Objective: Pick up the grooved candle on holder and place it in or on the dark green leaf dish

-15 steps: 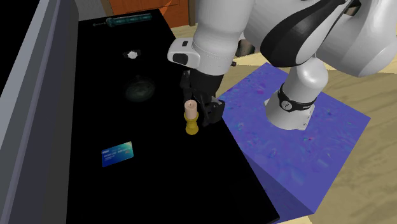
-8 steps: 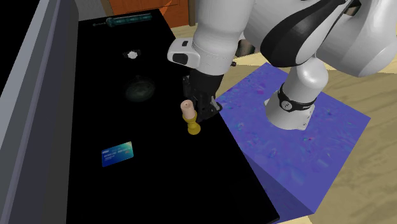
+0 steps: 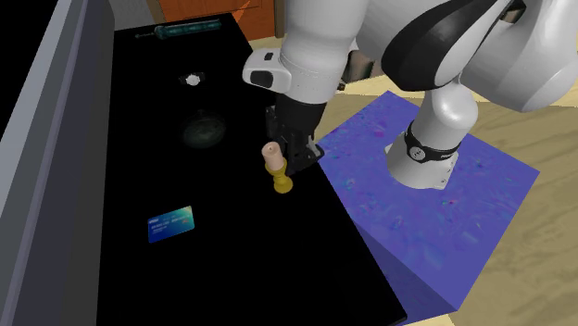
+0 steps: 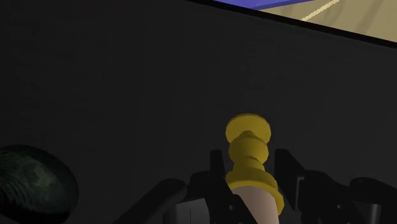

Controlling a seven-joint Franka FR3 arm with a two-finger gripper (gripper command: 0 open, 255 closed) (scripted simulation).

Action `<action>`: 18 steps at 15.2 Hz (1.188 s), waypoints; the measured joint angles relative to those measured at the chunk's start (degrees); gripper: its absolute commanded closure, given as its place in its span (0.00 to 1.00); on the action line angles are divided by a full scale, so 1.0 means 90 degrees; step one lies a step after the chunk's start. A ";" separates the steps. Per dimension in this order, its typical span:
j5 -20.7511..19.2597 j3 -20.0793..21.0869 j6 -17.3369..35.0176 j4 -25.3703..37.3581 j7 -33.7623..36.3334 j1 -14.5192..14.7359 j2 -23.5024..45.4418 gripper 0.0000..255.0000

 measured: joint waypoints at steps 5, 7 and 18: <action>0.0054 0.0052 -0.0603 0.0196 -0.0025 0.0012 -0.0409 1.00; 0.0084 0.0072 -0.0840 0.0322 -0.0036 0.0026 -0.0521 1.00; 0.0219 0.0194 -0.1999 0.0966 -0.0075 0.0084 -0.1038 1.00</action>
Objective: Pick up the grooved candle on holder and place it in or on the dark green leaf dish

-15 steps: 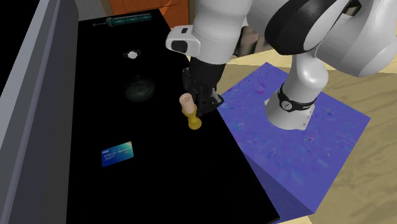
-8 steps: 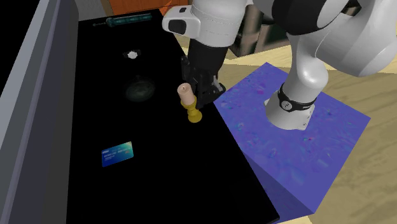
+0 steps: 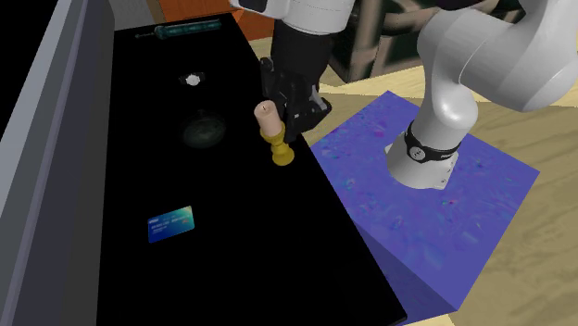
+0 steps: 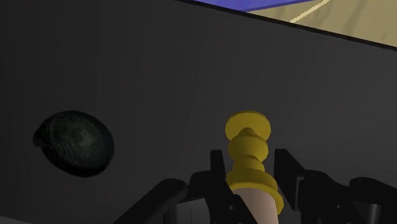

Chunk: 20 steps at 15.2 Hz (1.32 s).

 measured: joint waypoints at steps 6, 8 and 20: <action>-0.0052 -0.0278 -0.0280 0.0487 -0.0355 -0.0086 0.0179 1.00; -0.0107 -0.0560 -0.0242 0.0739 -0.0669 -0.0155 0.0441 1.00; 0.0501 -0.2225 -0.0022 0.2907 -0.2681 -0.0004 0.2738 1.00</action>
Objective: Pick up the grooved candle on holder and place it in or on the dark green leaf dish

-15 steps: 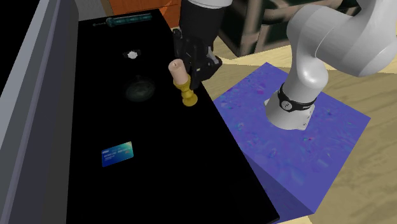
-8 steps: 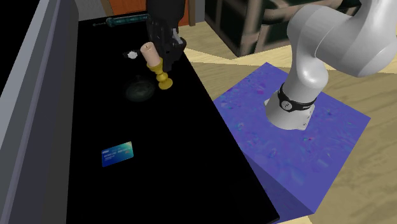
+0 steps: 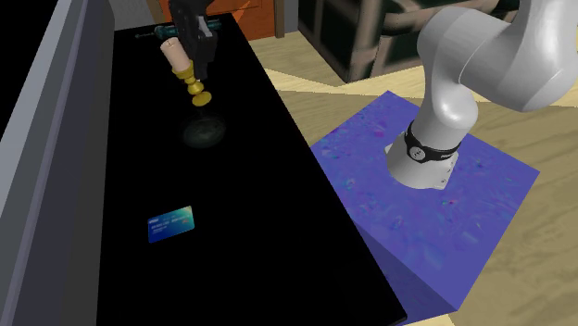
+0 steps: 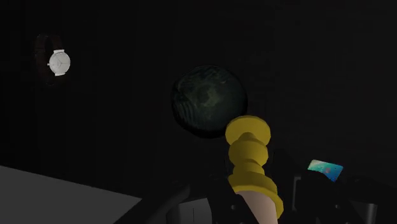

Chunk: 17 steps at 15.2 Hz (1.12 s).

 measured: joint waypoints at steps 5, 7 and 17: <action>0.0434 -0.0410 0.0191 0.0394 -0.0642 0.0038 0.0653 1.00; 0.0504 -0.0447 0.0342 0.0325 -0.0713 0.0047 0.0750 1.00; 0.0899 -0.0570 0.1207 -0.0162 -0.1044 0.0103 0.1214 1.00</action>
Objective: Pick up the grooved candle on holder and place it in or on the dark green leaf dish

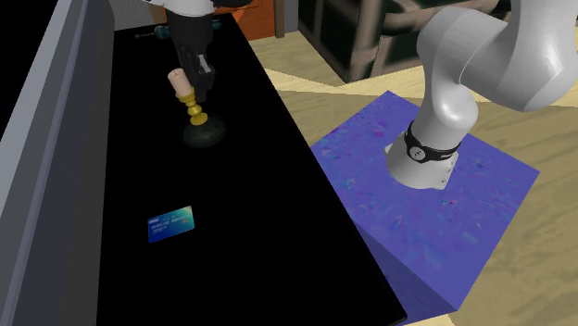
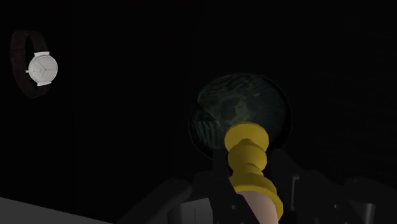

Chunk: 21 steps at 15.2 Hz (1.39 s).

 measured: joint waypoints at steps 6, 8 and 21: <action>0.0056 -0.0008 0.0077 -0.0028 -0.0040 0.0008 0.0059 1.00; 0.0057 -0.0008 0.0078 -0.0028 -0.0041 0.0008 0.0060 0.00; -0.0498 0.0116 -0.0686 0.0191 0.0351 -0.0097 -0.0609 0.00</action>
